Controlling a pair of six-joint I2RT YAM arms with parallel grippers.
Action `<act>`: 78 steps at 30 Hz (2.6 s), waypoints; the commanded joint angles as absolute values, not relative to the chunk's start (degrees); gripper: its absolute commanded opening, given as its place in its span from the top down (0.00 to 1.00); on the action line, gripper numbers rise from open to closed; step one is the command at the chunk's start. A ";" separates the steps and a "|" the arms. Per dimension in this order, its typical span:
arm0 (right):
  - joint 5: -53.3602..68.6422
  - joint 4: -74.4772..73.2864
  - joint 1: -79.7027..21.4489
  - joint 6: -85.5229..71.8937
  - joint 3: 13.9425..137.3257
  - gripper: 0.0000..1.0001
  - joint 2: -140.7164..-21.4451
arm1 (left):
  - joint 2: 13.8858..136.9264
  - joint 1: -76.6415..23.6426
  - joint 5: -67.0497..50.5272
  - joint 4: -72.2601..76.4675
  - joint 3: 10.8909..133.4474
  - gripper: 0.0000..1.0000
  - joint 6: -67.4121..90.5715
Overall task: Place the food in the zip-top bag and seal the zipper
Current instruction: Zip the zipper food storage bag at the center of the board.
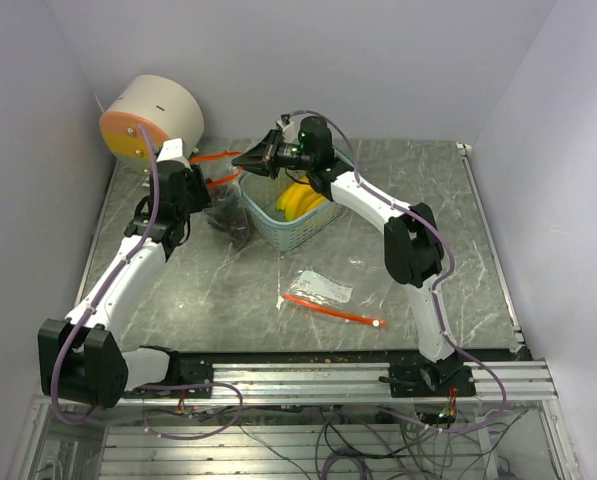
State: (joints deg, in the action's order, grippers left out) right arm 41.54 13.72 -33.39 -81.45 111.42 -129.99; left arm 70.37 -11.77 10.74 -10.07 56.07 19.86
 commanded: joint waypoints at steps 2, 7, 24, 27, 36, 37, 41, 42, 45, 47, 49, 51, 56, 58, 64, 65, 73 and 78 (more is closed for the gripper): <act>43.99 18.93 -32.53 -82.96 110.80 1.00 -125.87 | 72.23 -11.16 8.73 -0.47 54.54 0.45 17.84; 44.43 20.03 -32.26 -83.89 110.10 1.00 -125.60 | 73.87 -11.16 6.54 2.59 53.56 0.63 17.56; 47.56 10.09 -30.53 -73.24 111.83 0.98 -125.01 | 63.47 -10.99 6.07 -14.39 62.07 0.93 8.86; 48.09 9.12 -30.46 -71.22 109.66 1.00 -124.15 | 60.72 -10.90 3.40 -15.32 61.48 0.93 8.95; 54.87 -12.53 -30.41 -33.19 124.54 0.25 -122.08 | 57.46 -10.46 -5.70 -20.53 64.22 0.93 1.68; 53.56 -16.30 -30.53 -28.09 126.41 0.17 -121.18 | 57.33 -10.46 -6.13 -21.47 65.29 0.93 1.21; 51.01 -22.51 -31.22 -18.25 128.62 0.09 -118.88 | 57.53 -10.37 -10.12 -24.62 70.21 0.93 0.44; 49.66 -24.12 -31.98 -15.65 128.51 0.02 -118.31 | 57.85 -10.37 -11.63 -25.34 71.74 0.93 0.48; 45.17 -28.61 -34.38 -8.66 127.71 0.00 -116.47 | 58.95 -10.42 -16.96 -27.97 76.14 0.93 0.79; 45.51 -27.90 -34.99 -8.12 125.56 0.00 -116.03 | 58.89 -10.41 -18.90 -29.75 78.64 0.93 0.44; 46.32 -25.88 -34.98 -9.02 123.56 0.00 -113.69 | 58.68 -10.66 -18.62 -31.64 81.42 0.93 -0.44; 46.51 -25.08 -35.00 -9.11 123.50 0.00 -112.97 | 58.74 -11.00 -17.52 -33.70 84.77 0.93 -2.18; 47.62 -22.60 -35.08 -7.60 124.63 0.01 -110.02 | 59.52 -11.73 -20.02 -34.17 91.83 0.93 -2.95; 46.88 -22.26 -35.65 -4.71 124.13 0.04 -108.39 | 60.15 -11.78 -25.52 -32.79 92.88 0.93 -1.49; 42.69 -24.63 -36.22 4.88 123.29 0.05 -103.09 | 61.46 -11.78 -35.48 -28.74 90.20 0.93 4.15; 42.45 -25.07 -36.17 6.74 123.04 0.05 -102.04 | 61.76 -11.85 -36.33 -28.40 89.98 0.93 4.36; 52.89 -22.97 -36.16 12.96 115.29 0.00 -95.64 | 66.29 -13.67 -47.97 -23.44 91.88 0.93 8.09; 57.16 -20.42 -36.17 12.99 111.21 0.00 -94.52 | 66.27 -13.71 -52.50 -19.18 88.89 0.93 11.85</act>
State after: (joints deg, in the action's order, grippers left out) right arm 52.27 -22.48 -36.14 11.46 113.30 -94.15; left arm 67.96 -13.30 -44.45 -29.91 89.19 7.62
